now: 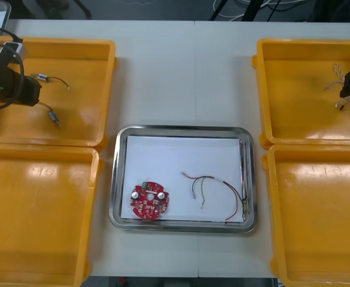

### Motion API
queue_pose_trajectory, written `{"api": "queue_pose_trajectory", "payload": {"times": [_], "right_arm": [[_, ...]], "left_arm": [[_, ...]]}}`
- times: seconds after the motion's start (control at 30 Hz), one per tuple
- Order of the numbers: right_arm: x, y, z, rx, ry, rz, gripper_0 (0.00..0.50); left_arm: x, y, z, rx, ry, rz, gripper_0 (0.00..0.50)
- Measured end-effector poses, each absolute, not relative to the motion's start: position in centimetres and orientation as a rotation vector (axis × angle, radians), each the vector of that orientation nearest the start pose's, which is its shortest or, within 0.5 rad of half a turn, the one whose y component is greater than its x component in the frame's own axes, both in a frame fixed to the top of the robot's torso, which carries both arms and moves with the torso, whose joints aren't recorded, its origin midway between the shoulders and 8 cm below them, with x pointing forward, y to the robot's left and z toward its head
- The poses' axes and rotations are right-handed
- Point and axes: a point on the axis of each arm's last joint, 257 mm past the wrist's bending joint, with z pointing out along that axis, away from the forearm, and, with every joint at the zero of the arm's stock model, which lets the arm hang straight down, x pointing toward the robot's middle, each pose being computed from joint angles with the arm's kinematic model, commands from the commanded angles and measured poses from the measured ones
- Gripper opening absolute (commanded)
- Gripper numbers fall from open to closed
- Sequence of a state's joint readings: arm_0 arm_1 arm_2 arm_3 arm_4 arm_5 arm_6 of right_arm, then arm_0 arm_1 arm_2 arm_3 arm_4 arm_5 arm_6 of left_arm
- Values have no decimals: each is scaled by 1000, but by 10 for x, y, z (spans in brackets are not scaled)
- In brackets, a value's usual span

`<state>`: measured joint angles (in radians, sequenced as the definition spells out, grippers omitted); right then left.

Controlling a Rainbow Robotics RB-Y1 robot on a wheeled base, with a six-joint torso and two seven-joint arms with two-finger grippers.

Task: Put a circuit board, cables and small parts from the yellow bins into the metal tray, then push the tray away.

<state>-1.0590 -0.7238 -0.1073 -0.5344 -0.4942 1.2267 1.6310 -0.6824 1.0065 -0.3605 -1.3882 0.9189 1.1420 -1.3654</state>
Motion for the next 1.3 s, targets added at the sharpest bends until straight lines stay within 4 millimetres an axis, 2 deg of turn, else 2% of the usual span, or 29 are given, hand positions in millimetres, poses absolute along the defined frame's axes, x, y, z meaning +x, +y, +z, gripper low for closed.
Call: {"api": "queue_pose_trajectory", "payload": {"times": [0.03,0.1,0.13,0.17,0.67,0.9,1.2,1.23,1.27,1.3], "right_arm": [[604,-471,-183,375,2585,-24,500],[606,-470,-187,408,2574,2,500],[606,-469,-190,423,2570,10,500],[607,-469,-192,434,2567,13,500],[617,-456,-202,448,2538,34,500],[615,-460,-212,453,2534,24,500],[615,-462,-213,453,2531,16,500],[615,-462,-213,453,2530,15,412],[615,-463,-213,453,2530,15,345],[615,-463,-213,454,2530,15,178]], "left_arm": [[579,389,-164,103,2449,66,34],[579,389,-164,103,2449,65,373],[579,389,-164,102,2449,64,454],[579,389,-164,102,2449,63,500],[579,384,-162,91,2449,26,500],[577,380,-150,48,2451,-54,500],[572,374,-149,36,2468,-97,500],[572,374,-149,36,2470,-101,500],[571,373,-150,36,2474,-105,500],[570,373,-151,35,2479,-107,500]]}}
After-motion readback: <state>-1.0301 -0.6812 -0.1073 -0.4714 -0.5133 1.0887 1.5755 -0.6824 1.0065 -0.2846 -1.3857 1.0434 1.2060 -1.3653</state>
